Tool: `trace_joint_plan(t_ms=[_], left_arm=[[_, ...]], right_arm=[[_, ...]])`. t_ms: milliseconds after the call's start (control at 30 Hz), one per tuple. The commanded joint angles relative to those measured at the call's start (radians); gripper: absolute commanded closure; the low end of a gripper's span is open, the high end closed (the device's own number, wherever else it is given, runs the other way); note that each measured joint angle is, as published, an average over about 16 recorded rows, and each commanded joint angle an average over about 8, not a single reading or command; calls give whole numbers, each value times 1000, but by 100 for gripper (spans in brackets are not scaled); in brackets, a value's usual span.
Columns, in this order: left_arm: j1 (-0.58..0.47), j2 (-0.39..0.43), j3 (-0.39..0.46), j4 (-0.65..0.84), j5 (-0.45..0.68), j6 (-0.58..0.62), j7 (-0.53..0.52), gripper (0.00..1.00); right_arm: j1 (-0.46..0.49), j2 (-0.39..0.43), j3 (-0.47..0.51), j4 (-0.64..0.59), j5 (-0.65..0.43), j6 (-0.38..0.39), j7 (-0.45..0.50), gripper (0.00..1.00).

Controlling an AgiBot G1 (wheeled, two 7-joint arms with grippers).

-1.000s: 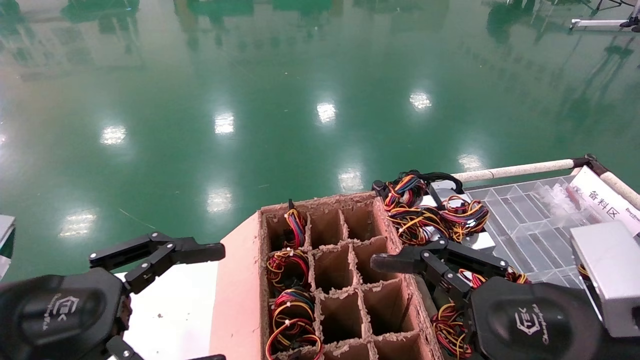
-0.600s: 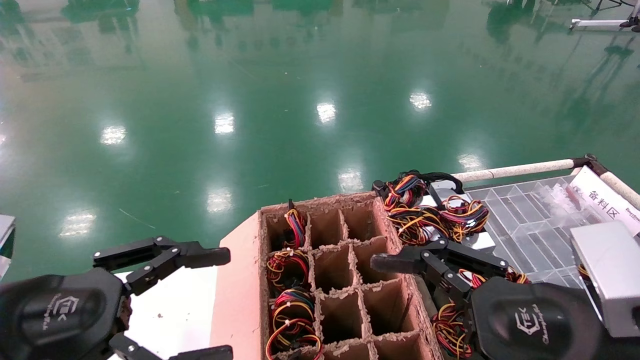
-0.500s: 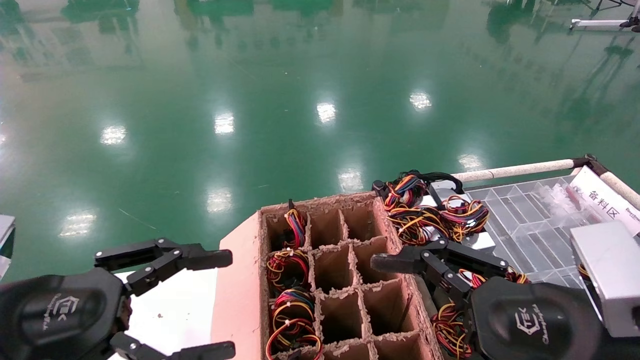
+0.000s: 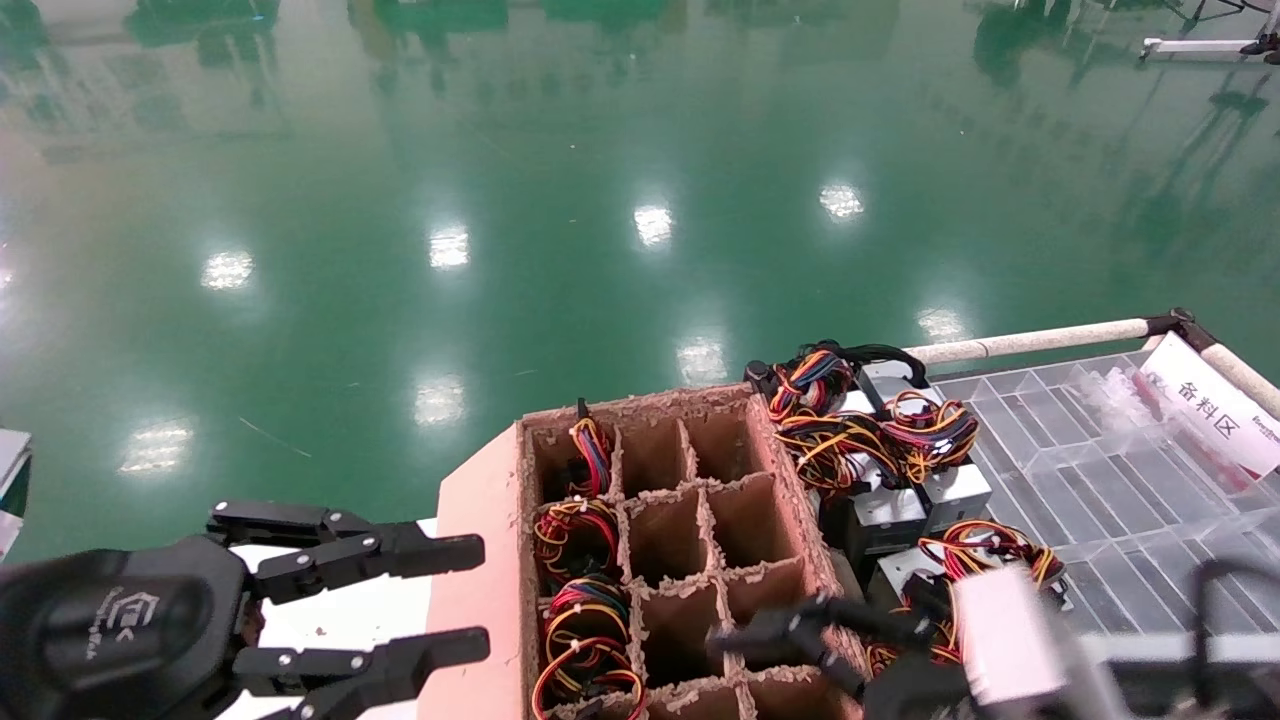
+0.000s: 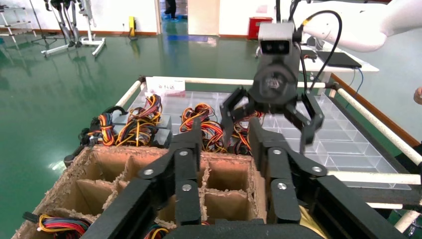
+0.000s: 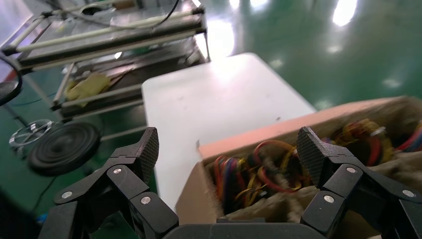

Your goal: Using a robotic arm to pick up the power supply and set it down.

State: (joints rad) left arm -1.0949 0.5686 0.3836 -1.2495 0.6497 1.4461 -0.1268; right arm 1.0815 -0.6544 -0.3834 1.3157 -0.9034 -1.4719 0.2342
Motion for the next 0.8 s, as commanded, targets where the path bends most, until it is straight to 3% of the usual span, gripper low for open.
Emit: trace_joint_plan(t_ms=[33,167,200,233,433,467,500,600,667,733,800], left_arm=[[0,0,0,0,0,0,0,100],[0,0,0,0,0,0,0,100],[0,0,0,0,0,0,0,100],[0,0,0,0,0,0,0,100],[0,0,0,0,0,0,0,100],[0,0,0,0,0,0,0,100],[0,0,0,0,0,0,0,100],[0,0,0,0,0,0,0,100],[0,0,0,0,0,0,0,94],[0,0,0,0,0,0,0,79],[0,0,0,0,0,0,0,56]], right_arm=[[3,-6,-21,6,-33,3,15,0],[26,-50,-61,5,-98,16,33,1],[33,-63,-71,3,-115,20,38,5],[39,-77,-82,1,-133,25,42,13],[78,-165,-142,-23,-236,59,64,88],[84,-179,-152,-28,-253,64,68,96],[91,-193,-161,-33,-270,69,71,100],[108,-229,-186,-49,-311,81,81,100],[117,-248,-198,-60,-332,87,87,100],[123,-262,-206,-70,-347,93,93,100],[128,-271,-213,-78,-359,98,98,100]])
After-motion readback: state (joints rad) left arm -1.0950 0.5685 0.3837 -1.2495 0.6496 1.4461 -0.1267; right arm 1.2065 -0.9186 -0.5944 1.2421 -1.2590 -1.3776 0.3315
